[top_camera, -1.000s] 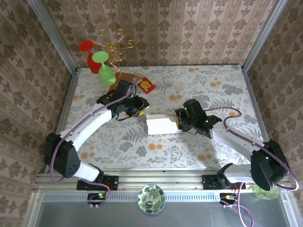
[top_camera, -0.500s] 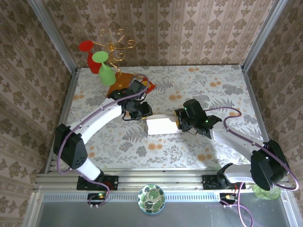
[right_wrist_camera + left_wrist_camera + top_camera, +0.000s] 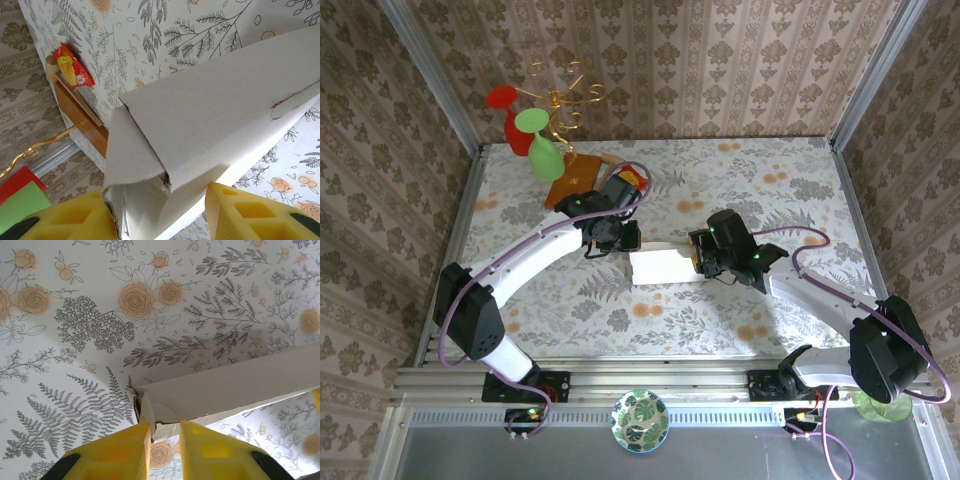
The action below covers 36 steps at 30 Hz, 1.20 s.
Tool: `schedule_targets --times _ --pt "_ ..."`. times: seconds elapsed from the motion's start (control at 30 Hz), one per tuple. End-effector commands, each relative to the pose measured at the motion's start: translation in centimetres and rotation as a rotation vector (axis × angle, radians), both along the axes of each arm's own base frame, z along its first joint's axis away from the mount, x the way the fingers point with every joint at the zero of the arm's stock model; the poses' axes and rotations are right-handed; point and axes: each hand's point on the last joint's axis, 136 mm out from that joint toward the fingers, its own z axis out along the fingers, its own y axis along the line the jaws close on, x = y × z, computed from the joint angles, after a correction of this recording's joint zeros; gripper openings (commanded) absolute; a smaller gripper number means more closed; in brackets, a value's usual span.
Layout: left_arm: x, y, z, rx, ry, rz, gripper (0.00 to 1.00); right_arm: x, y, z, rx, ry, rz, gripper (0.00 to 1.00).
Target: Fold the paper box
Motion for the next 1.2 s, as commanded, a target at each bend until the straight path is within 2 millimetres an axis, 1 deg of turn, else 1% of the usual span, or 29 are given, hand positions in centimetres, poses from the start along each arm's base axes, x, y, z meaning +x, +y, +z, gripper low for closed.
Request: schedule_targets --times 0.0,0.27,0.47,0.73,0.8,0.87,0.97,1.17 --pt "-0.1 1.1 -0.1 0.067 -0.027 -0.026 0.22 -0.9 -1.3 -1.9 -0.079 0.040 -0.018 0.46" --pt "0.3 1.4 -0.9 0.099 -0.041 -0.030 0.16 -0.8 -1.2 -1.9 -0.077 0.041 -0.017 0.46" --pt "0.2 1.7 -1.4 0.123 -0.042 -0.038 0.15 -0.7 -1.1 -1.9 -0.076 0.040 -0.016 0.46" --pt "0.6 1.8 -1.8 0.149 -0.061 -0.045 0.11 -0.5 -1.0 -1.9 -0.074 0.043 -0.015 0.46" --pt "0.7 1.6 -1.9 0.145 -0.061 -0.047 0.12 -0.5 -1.0 -1.9 -0.073 0.042 -0.015 0.46" --pt "0.7 1.4 -1.8 0.138 -0.063 -0.050 0.16 -0.5 -1.0 -1.8 -0.074 0.041 -0.014 0.46" --pt "0.5 1.2 -1.7 0.134 -0.059 -0.056 0.20 -0.5 -1.0 -1.9 -0.074 0.042 -0.014 0.46" --pt "0.4 1.4 -2.2 0.155 -0.055 -0.062 0.22 -0.5 -1.0 -1.9 -0.076 0.042 -0.015 0.46"
